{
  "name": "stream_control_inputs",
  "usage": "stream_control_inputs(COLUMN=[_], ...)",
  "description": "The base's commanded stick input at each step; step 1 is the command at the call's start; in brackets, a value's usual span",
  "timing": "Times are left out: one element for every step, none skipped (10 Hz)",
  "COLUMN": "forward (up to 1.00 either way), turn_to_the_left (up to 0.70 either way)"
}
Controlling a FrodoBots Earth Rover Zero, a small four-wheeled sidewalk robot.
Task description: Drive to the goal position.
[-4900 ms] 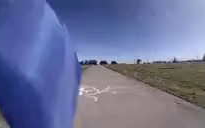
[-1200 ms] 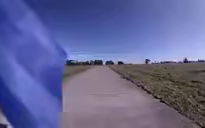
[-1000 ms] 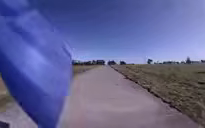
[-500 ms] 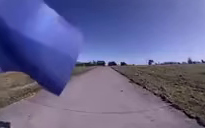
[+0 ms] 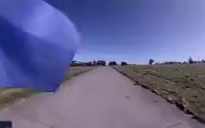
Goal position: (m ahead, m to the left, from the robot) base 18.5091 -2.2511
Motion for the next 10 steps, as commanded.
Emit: stream_control_inputs(forward=[1.00, 1.00, 1.00, 1.00, 1.00, 1.00, 1.00, 1.00, 1.00, 1.00], turn_to_the_left=[0.00, 0.00, 0.00, 0.00, 0.00, 0.00, 0.00, 0.00, 0.00, 0.00])
